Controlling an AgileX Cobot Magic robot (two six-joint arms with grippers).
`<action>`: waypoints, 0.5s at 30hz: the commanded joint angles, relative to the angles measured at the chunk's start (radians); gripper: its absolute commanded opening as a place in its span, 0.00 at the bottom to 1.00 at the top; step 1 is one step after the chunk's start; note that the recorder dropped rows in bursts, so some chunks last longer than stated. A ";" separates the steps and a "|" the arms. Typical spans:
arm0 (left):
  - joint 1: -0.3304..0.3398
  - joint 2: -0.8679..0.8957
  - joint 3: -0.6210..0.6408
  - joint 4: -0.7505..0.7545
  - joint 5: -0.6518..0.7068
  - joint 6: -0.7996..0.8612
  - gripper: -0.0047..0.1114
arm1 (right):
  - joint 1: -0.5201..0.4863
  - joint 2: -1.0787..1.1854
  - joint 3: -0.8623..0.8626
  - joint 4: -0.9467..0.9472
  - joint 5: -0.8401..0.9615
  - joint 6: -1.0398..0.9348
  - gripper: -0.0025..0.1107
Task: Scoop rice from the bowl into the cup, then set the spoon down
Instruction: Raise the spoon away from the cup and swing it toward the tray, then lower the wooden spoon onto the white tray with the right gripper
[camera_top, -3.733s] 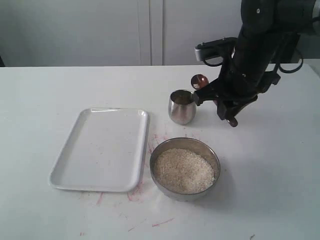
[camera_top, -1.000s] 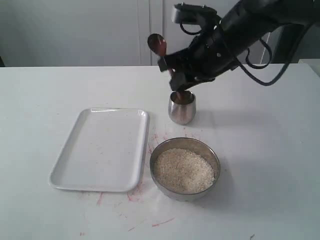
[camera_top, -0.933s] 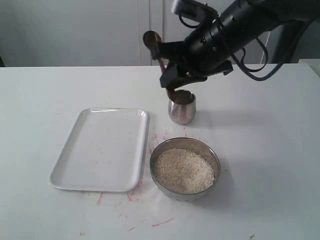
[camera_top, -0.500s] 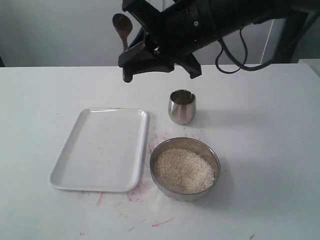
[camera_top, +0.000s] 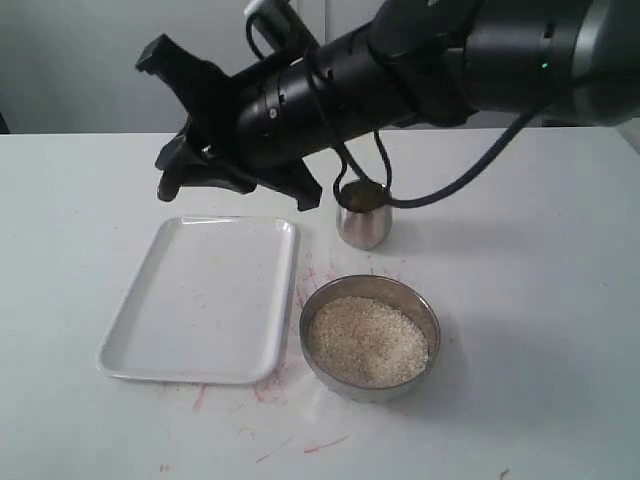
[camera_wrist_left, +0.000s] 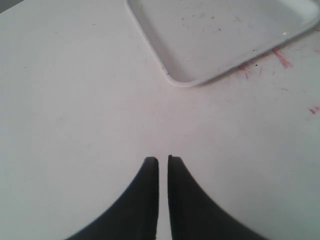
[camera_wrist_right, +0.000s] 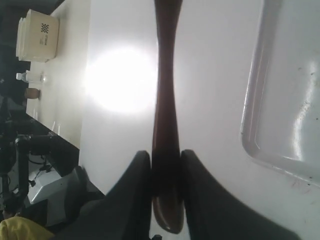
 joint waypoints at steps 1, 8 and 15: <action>-0.005 -0.003 0.009 0.000 0.033 -0.006 0.16 | 0.055 0.054 0.012 -0.007 -0.061 0.007 0.02; -0.005 -0.003 0.009 0.000 0.033 -0.006 0.16 | 0.100 0.123 0.012 -0.009 -0.129 0.032 0.02; -0.005 -0.003 0.009 0.000 0.033 -0.006 0.16 | 0.100 0.177 0.012 -0.016 -0.131 0.032 0.02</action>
